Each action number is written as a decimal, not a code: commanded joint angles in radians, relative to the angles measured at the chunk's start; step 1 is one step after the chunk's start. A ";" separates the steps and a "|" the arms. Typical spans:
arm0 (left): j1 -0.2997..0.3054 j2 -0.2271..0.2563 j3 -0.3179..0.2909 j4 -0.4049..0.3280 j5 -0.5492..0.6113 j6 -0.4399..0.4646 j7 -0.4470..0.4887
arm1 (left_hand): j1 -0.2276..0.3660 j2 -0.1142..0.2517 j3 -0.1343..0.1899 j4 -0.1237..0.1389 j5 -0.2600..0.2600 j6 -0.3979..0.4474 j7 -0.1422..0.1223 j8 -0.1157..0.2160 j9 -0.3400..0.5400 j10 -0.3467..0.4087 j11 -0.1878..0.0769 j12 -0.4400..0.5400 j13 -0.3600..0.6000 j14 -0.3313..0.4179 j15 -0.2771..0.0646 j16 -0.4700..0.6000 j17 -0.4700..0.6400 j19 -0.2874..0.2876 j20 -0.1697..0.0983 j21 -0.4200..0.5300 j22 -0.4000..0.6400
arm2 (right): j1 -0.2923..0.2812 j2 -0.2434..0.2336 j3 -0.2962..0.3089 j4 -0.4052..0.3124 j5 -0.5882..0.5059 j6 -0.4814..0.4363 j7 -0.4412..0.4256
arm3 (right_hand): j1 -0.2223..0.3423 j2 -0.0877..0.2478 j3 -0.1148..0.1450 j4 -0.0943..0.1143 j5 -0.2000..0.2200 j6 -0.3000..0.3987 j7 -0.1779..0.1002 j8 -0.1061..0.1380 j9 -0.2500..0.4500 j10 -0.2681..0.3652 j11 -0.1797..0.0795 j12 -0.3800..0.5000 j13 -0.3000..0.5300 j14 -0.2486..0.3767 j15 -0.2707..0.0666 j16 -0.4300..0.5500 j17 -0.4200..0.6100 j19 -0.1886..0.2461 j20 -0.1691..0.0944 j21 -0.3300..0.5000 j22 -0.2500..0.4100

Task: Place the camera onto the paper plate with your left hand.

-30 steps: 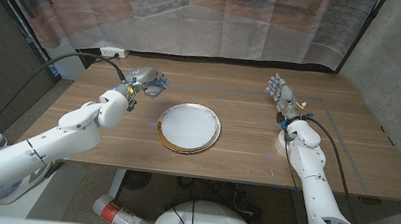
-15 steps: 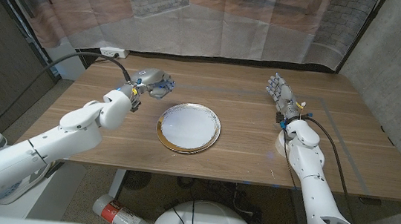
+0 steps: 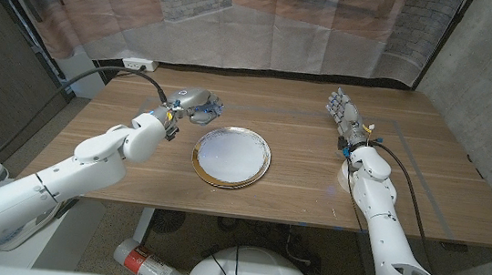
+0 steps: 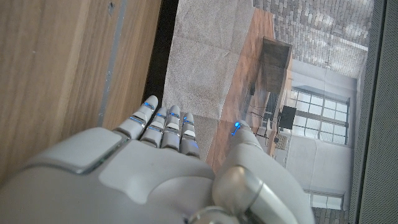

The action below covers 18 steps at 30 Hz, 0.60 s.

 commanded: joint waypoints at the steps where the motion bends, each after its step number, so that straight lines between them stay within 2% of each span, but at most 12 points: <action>1: -0.004 -0.003 -0.006 0.042 -0.013 -0.135 0.008 | 0.019 0.022 0.006 0.006 0.006 0.000 -0.009 -0.003 0.002 -0.001 -0.002 -0.002 0.004 0.007 -0.074 -0.005 0.006 -0.045 -0.043 -0.001 0.001 | 0.009 0.003 -0.001 0.011 -0.002 0.006 -0.006 | -0.004 0.004 0.005 -0.006 0.001 0.012 0.001 0.008 0.006 0.007 0.003 0.004 0.005 0.008 0.002 0.001 0.005 0.009 -0.008 0.000 0.005; 10: -0.020 -0.018 0.002 0.072 -0.009 -0.217 -0.002 | 0.020 0.020 0.004 0.006 0.004 0.000 -0.013 -0.005 0.001 0.003 -0.009 -0.004 0.009 0.007 -0.079 -0.008 0.009 -0.054 -0.044 -0.002 0.000 | 0.018 0.004 0.000 0.027 -0.004 0.009 -0.007 | -0.003 0.004 0.005 -0.006 0.001 0.012 0.002 0.007 0.006 0.008 0.004 0.004 0.005 0.008 0.001 0.001 0.005 0.010 -0.008 -0.002 0.005; 18: -0.027 -0.027 0.003 0.088 -0.006 -0.268 -0.011 | 0.024 0.020 0.003 0.005 0.003 -0.003 -0.012 -0.008 0.000 -0.001 -0.003 -0.009 0.013 0.009 -0.085 -0.008 0.013 -0.056 -0.050 -0.001 -0.001 | 0.022 0.002 0.002 0.031 -0.004 0.006 -0.004 | -0.003 0.004 0.006 -0.007 0.001 0.012 0.002 0.007 0.006 0.007 0.003 0.003 0.005 0.008 0.001 0.001 0.005 0.011 -0.008 -0.004 0.005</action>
